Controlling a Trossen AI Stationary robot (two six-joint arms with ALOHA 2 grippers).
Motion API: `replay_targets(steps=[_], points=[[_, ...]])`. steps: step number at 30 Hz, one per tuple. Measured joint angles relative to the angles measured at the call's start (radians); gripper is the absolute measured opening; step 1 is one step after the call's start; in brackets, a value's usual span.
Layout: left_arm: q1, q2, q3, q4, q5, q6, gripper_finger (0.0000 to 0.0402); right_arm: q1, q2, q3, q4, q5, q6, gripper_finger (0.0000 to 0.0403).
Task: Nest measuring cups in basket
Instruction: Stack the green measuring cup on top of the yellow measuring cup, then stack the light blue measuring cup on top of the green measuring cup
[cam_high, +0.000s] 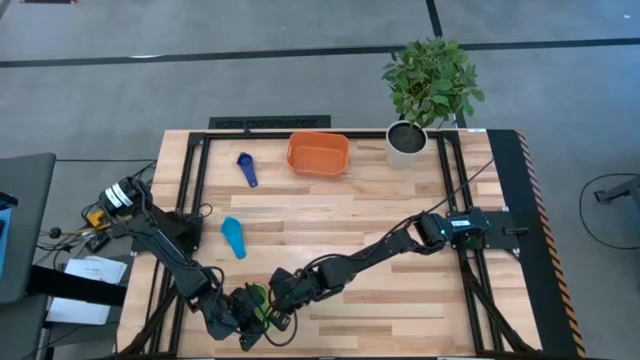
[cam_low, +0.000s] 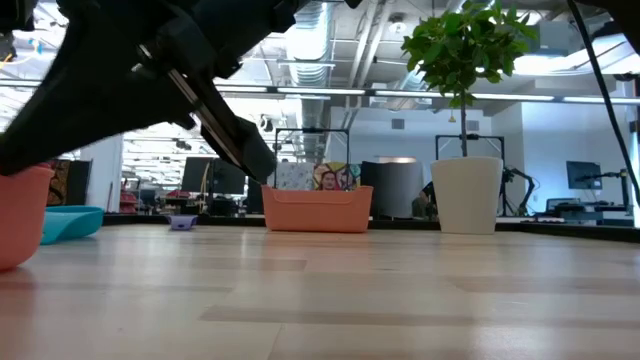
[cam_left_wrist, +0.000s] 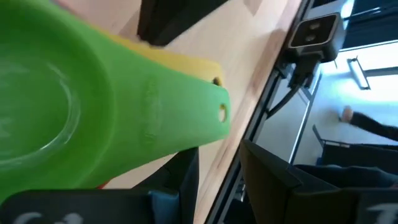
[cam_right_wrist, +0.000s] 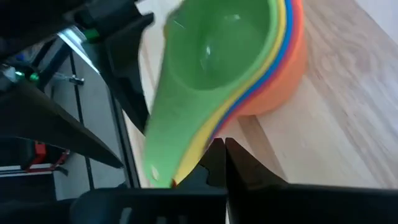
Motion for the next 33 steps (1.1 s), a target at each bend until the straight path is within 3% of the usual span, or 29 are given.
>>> replay_targets(steps=[13, 20, 26, 33], points=[[0.005, -0.065, 0.0, -0.048, -0.048, 0.039, 0.0105, -0.005, -0.001, 0.0, 0.005, -0.02, -0.018, 0.0005], [-0.011, -0.152, 0.0, -0.139, -0.051, 0.016, 0.0105, -0.019, -0.027, 0.001, -0.075, -0.019, -0.019, 0.0035], [-0.01, -0.306, 0.001, -0.358, -0.153, -0.025, 0.0105, -0.034, -0.08, -0.001, -0.139, 0.001, -0.059, 0.0045], [0.07, -0.51, 0.001, -0.779, -0.216, -0.164, 0.0105, -0.058, -0.187, 0.001, -0.267, 0.064, -0.167, 0.0047]])
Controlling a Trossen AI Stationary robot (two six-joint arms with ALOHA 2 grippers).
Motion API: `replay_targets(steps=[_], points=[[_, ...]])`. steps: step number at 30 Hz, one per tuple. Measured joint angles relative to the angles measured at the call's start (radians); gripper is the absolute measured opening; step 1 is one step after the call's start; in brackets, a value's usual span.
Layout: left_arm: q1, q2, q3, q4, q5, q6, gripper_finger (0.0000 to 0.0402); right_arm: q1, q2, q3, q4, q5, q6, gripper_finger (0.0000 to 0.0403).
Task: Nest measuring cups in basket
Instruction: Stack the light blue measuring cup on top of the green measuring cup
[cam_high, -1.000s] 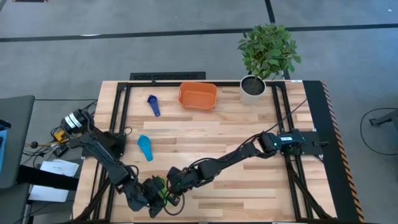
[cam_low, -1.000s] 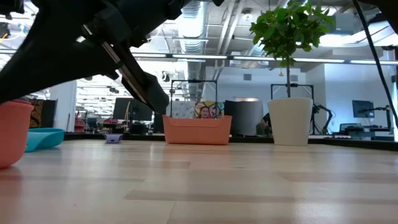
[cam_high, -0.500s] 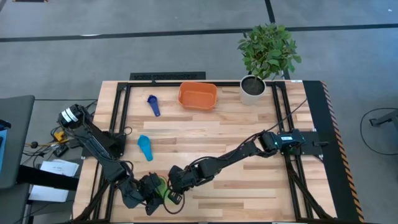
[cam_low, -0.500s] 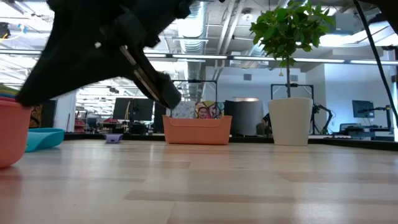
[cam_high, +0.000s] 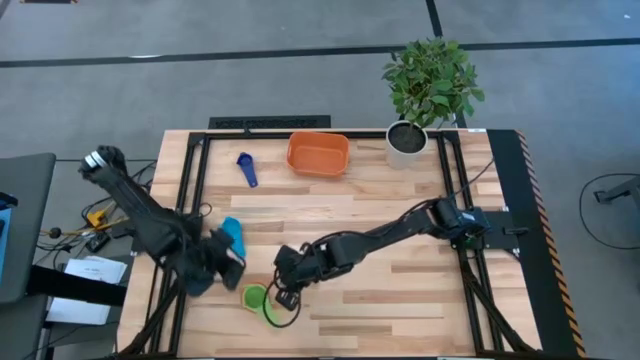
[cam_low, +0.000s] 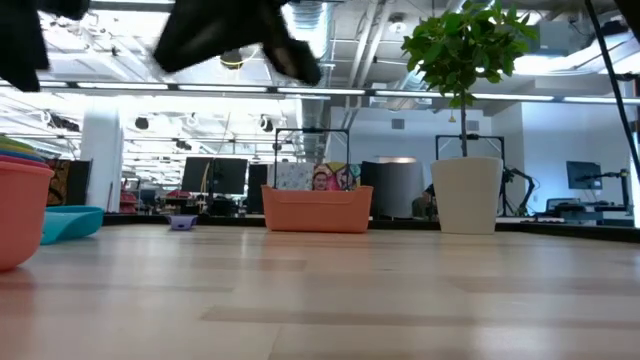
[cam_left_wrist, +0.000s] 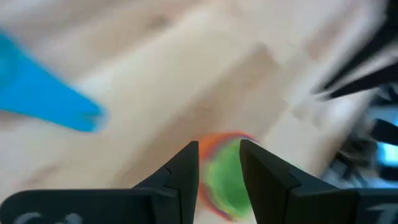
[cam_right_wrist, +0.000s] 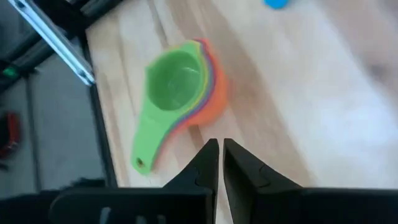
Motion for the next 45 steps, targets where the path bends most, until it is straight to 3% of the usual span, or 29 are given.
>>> replay_targets(steps=[7, 13, 19, 25, 29, 35, 45], points=[[0.2, -0.106, 0.0, -0.209, 0.051, 0.033, 0.0105, -0.034, -0.102, 0.002, -0.167, 0.082, -0.126, 0.0048], [0.432, -0.098, 0.0, -0.249, 0.175, 0.29, 0.0112, -0.09, -0.114, 0.0, -0.292, 0.103, -0.179, 0.0053], [0.641, -0.075, -0.005, -0.395, 0.249, 0.547, 0.014, -0.146, -0.108, -0.001, -0.385, 0.102, -0.191, 0.0067], [0.787, -0.076, -0.118, -0.34, 0.318, 0.719, 0.0171, -0.19, -0.109, -0.001, -0.414, 0.111, -0.193, 0.0081], [0.84, -0.076, -0.204, -0.263, 0.372, 0.764, 0.0176, -0.228, -0.11, -0.001, -0.415, 0.1, -0.199, 0.0084], [0.86, -0.077, -0.251, -0.242, 0.373, 0.782, 0.017, -0.272, -0.11, -0.001, -0.416, 0.074, -0.2, 0.0084], [0.866, -0.077, -0.337, -0.169, 0.383, 0.78, 0.009, -0.313, -0.109, -0.001, -0.418, 0.065, -0.201, 0.0083]])
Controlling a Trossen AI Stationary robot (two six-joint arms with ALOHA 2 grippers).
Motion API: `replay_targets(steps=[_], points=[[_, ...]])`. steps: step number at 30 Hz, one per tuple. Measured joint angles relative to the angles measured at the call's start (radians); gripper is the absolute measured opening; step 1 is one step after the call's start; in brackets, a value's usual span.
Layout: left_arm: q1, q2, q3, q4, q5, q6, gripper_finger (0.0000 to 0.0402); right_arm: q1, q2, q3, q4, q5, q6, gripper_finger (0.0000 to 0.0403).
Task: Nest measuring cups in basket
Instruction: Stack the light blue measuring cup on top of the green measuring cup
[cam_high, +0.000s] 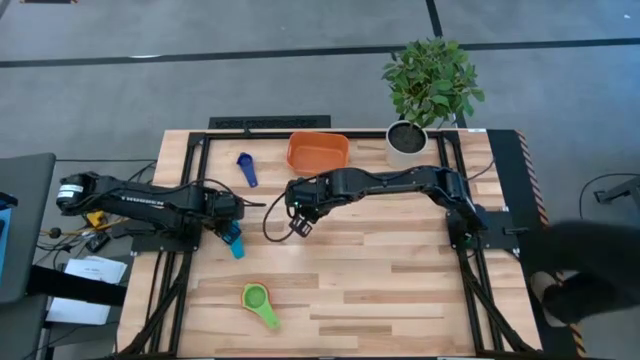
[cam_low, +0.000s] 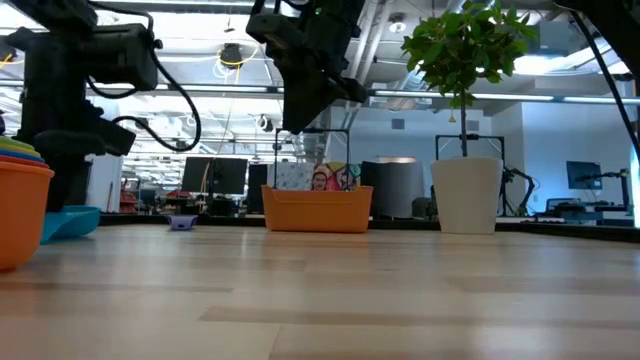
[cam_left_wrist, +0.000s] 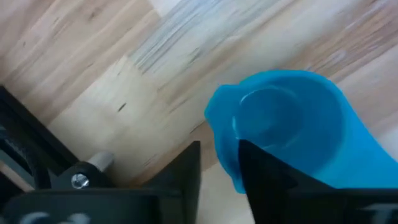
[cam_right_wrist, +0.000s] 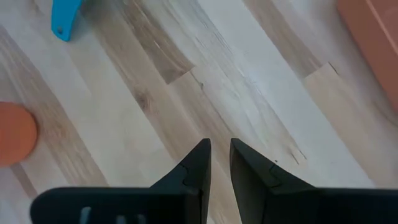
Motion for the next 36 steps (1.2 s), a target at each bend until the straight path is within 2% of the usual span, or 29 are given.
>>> replay_targets(steps=[6, 12, 19, 23, 28, 33, 36], points=[[0.0, 0.0, 0.028, 0.004, -0.002, 0.018, 0.0008, -0.015, 0.001, 0.0, 0.0, -0.022, 0.002, 0.0083], [-0.003, 0.0, 0.082, -0.023, 0.005, -0.019, 0.0003, -0.016, 0.001, 0.0, -0.012, -0.023, -0.013, 0.0075], [-0.088, 0.0, 0.276, -0.165, -0.021, -0.258, 0.0002, -0.004, -0.004, 0.0, -0.099, -0.021, -0.066, 0.0066], [-0.236, 0.0, 0.386, -0.209, -0.091, -0.499, 0.0001, 0.013, -0.02, 0.0, -0.186, -0.003, -0.081, 0.0065], [-0.492, 0.031, 0.434, -0.157, -0.182, -0.839, 0.0001, 0.035, -0.073, -0.001, -0.244, 0.081, -0.127, 0.0065], [-0.728, 0.144, 0.455, -0.094, -0.186, -1.162, 0.0, 0.031, -0.132, -0.001, -0.195, 0.091, -0.169, 0.0065], [-0.821, 0.232, 0.49, -0.043, -0.171, -1.272, 0.0, 0.018, -0.156, 0.0, -0.183, 0.092, -0.207, 0.0065]])
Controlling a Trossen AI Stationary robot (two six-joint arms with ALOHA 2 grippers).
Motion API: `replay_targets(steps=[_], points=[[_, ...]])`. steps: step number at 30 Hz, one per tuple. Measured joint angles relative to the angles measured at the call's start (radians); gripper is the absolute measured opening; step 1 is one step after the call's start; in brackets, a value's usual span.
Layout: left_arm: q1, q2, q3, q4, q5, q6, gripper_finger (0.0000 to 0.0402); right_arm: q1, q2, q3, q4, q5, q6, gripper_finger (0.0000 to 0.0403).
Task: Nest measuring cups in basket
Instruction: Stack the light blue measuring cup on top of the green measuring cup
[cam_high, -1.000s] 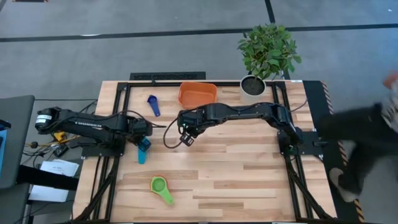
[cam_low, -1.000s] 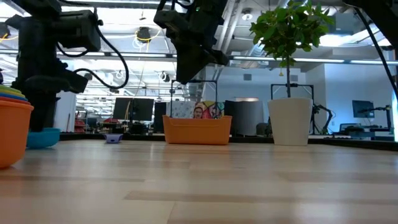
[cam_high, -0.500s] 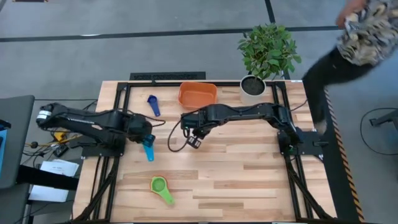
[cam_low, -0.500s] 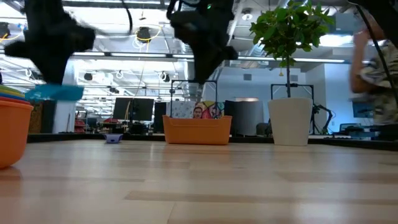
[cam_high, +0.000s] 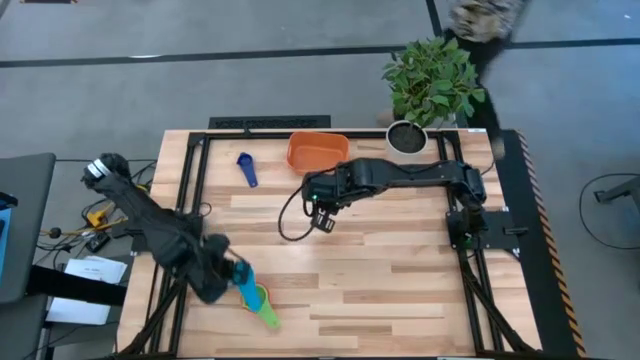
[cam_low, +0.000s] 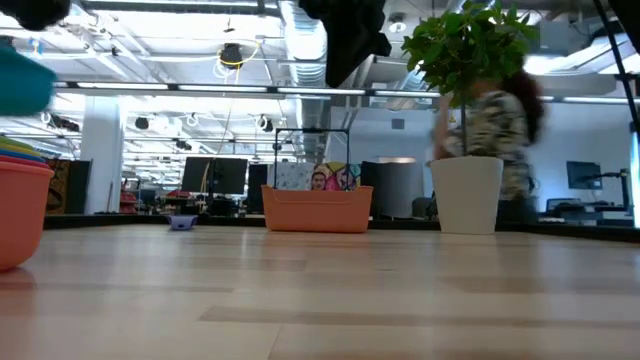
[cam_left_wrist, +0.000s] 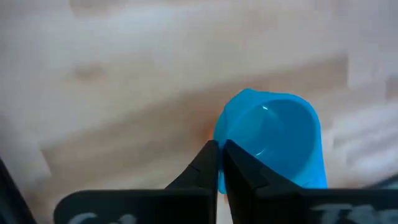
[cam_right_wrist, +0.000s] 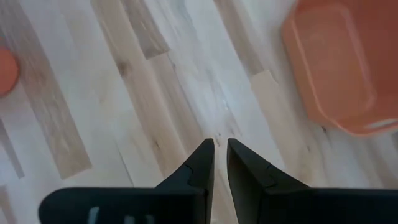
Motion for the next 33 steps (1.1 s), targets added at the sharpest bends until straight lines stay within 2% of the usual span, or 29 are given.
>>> replay_targets(steps=[7, 13, 20, 25, 33], points=[[-0.019, 0.196, 0.169, 0.034, 0.023, -0.002, 0.0, -0.03, -0.022, 0.0, -0.001, -0.004, -0.043, 0.0065], [-0.019, 0.302, 0.21, 0.059, 0.088, -0.01, 0.0, -0.025, -0.022, 0.0, -0.001, -0.005, -0.046, 0.0065], [-0.013, 0.328, 0.212, 0.072, 0.09, -0.011, 0.0, 0.001, -0.022, 0.0, -0.014, -0.008, -0.046, 0.0065], [-0.009, 0.328, 0.212, 0.021, 0.101, -0.021, 0.0002, 0.016, -0.022, 0.0, -0.027, -0.008, -0.046, 0.0065], [-0.009, 0.328, 0.212, 0.012, 0.119, -0.064, 0.0056, 0.021, -0.022, 0.0, -0.035, -0.007, -0.038, 0.0065]])
